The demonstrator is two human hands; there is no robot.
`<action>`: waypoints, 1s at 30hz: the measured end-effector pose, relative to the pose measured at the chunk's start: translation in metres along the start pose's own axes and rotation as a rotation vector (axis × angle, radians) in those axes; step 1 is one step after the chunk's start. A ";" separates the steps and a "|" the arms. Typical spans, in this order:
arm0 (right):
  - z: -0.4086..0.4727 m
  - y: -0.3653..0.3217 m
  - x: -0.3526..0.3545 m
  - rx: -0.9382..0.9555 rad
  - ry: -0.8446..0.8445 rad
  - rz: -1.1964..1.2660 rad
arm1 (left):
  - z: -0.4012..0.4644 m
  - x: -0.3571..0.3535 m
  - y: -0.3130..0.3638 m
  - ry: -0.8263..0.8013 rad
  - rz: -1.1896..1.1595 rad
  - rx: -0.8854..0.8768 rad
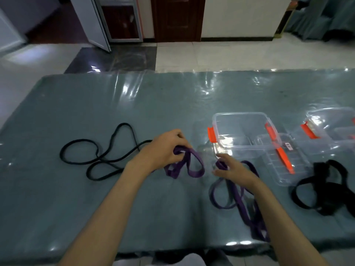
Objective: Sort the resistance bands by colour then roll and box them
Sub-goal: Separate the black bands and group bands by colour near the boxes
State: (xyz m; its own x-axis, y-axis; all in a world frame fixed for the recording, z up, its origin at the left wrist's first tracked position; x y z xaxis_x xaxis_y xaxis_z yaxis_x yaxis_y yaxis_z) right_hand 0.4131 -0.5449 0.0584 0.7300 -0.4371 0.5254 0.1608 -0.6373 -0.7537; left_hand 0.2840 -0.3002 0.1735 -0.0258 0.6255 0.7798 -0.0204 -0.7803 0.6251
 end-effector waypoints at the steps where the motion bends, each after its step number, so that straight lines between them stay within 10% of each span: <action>1: -0.005 -0.009 0.011 0.088 -0.036 -0.006 | 0.005 -0.001 0.015 0.000 0.002 -0.020; 16: -0.060 -0.019 0.089 0.529 0.148 0.328 | 0.080 -0.040 0.172 0.241 -0.354 -0.088; 30: -0.047 0.085 0.118 -0.054 0.034 1.021 | 0.096 -0.185 0.141 0.177 -0.685 0.204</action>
State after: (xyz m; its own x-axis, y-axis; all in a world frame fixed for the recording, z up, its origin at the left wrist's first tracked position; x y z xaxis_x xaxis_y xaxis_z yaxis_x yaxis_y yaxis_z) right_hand 0.4811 -0.6805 0.0748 0.4828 -0.8046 -0.3458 -0.5577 0.0219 -0.8298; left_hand 0.3816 -0.5256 0.1203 -0.2352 0.9498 0.2060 0.0960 -0.1882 0.9774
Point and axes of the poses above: each hand's wrist, its own z-axis towards the middle knuckle, its own x-axis out of the back of the hand, y = z × x, the point moved 3 cm from there along z, towards the middle knuckle, and after that the axes turned 7 degrees about -z, right-handed, at the moved point
